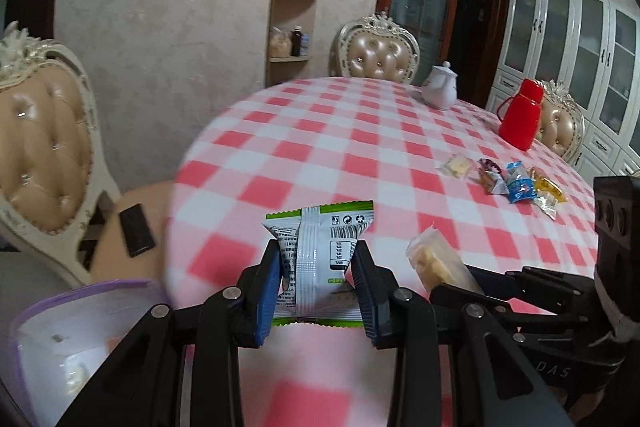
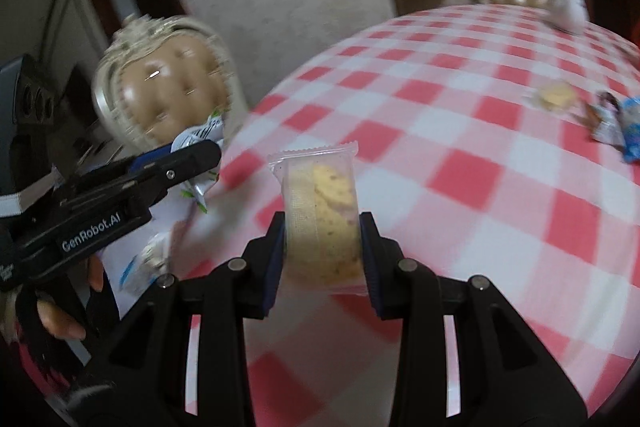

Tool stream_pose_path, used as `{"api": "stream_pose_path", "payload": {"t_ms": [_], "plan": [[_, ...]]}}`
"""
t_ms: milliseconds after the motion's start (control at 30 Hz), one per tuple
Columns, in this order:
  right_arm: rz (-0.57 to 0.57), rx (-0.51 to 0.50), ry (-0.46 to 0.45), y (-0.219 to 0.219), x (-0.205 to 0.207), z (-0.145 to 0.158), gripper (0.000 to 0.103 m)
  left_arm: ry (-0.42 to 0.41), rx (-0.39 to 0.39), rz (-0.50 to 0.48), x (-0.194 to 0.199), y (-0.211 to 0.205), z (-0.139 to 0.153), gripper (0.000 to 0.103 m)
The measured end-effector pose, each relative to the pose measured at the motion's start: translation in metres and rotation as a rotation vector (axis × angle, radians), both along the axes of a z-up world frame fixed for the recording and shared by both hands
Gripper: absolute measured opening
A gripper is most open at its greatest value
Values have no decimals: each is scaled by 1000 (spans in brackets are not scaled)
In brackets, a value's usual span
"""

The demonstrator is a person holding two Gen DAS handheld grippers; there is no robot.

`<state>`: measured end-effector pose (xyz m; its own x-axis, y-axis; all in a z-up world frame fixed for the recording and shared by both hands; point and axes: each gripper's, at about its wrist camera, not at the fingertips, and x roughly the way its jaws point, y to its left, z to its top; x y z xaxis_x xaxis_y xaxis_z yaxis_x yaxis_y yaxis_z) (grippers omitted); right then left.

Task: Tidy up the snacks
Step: 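Carry both packs to the white box and open both tools to release them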

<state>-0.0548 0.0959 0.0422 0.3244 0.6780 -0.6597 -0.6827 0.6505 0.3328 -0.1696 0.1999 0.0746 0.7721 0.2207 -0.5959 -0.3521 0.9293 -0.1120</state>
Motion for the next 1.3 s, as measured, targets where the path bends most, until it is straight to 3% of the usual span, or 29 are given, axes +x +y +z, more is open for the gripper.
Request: {"api": "stream_pose_path", "payload": {"t_ms": [333, 567, 833, 900, 967, 1000, 1033, 1300], "plan": [[257, 14, -2, 54, -63, -1, 39, 71, 20, 114, -83, 51, -19, 36], [461, -26, -41, 83, -110, -8, 39, 154, 45, 196, -108, 78, -38, 36], [669, 7, -62, 98, -152, -9, 40, 220, 43, 298, -122, 105, -52, 37], [680, 7, -64, 99, -155, -10, 45, 229, 54, 324, -122, 106, -52, 41], [667, 18, -70, 96, -153, -8, 57, 238, 60, 342, -121, 107, -52, 60], [650, 27, -65, 94, -149, -7, 57, 243, 66, 350, -119, 106, -52, 74], [635, 34, -61, 91, -145, -5, 57, 240, 71, 352, -119, 105, -52, 80], [390, 45, -98, 43, -80, 14, 60, 220, 106, 240, -72, 70, -34, 80]]}}
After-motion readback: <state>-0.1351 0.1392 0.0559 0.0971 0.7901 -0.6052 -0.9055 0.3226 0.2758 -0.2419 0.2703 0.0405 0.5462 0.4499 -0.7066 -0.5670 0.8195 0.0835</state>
